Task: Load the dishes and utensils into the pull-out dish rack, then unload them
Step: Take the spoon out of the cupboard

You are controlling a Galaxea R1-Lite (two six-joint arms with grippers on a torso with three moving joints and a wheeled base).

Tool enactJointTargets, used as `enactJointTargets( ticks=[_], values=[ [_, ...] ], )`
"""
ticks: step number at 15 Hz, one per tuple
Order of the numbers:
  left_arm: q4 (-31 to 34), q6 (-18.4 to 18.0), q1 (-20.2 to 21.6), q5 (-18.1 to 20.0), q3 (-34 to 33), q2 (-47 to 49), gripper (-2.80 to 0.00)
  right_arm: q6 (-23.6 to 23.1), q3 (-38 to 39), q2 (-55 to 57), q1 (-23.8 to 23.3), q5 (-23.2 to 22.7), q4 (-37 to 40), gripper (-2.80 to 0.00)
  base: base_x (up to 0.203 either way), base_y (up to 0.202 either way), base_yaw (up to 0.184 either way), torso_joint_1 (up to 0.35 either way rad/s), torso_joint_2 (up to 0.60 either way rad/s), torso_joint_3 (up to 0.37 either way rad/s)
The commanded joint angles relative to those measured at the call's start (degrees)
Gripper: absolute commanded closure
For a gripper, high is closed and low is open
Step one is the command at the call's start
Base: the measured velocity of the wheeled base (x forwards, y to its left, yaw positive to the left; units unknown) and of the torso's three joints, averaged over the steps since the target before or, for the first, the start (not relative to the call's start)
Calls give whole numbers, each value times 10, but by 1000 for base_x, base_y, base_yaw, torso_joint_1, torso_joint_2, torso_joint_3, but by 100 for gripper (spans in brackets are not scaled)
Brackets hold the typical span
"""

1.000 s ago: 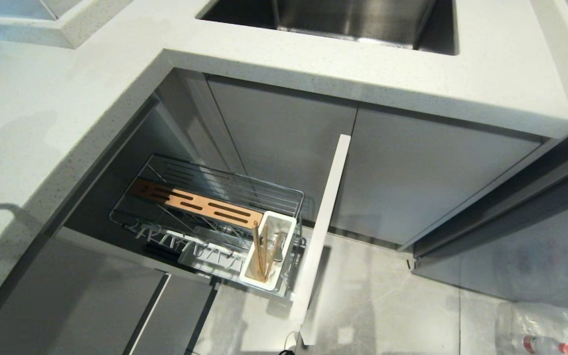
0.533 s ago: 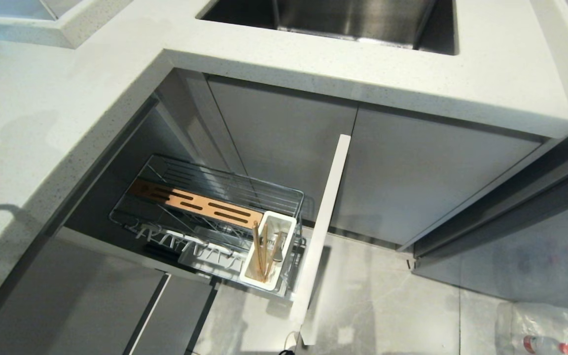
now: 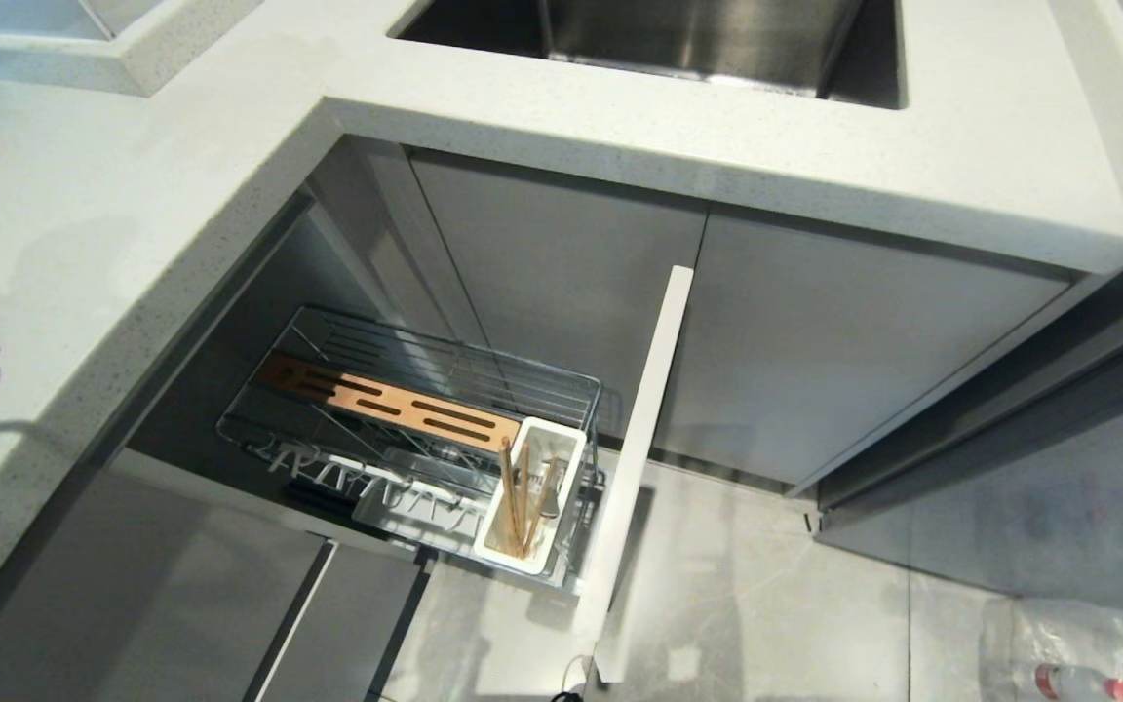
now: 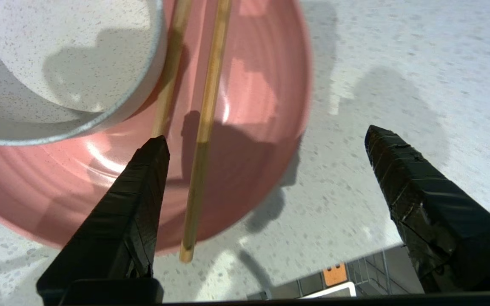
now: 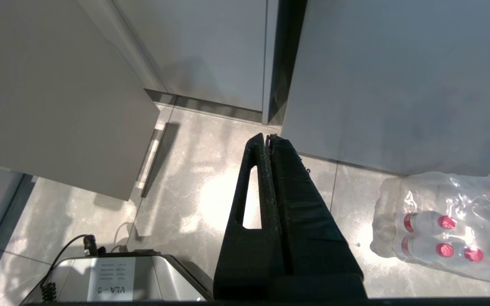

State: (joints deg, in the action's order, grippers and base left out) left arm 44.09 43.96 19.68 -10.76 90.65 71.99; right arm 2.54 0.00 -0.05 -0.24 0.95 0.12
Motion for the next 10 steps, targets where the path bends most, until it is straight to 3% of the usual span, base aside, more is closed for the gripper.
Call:
enactJointTargets(
  ticks=[1,2,3,7,8,10],
  values=[
    [1,1,-11,-1,2,-19,-280,0,1,0,0,0,0,0,0,0,0,0,0,0],
    [1,-6,-28,-3,5,-28,-280,0,1,0,0,0,1,0,0,0,0,0,0,0],
    [0,-17,-50,-9,7,-44,0,0,1,0,0,0,0,0,0,0,0,0,0,0],
    [-40,-86,-178,-46,8,-144,0,0,1,0,1,0,0,0,0,0,0,0,0,0],
    [-58,-117,-210,-48,8,-170,0,0,1,0,0,0,0,0,0,0,0,0,0,0],
    [-107,-229,-247,-43,8,-206,0,0,1,0,0,0,0,0,0,0,0,0,0,0]
  ],
)
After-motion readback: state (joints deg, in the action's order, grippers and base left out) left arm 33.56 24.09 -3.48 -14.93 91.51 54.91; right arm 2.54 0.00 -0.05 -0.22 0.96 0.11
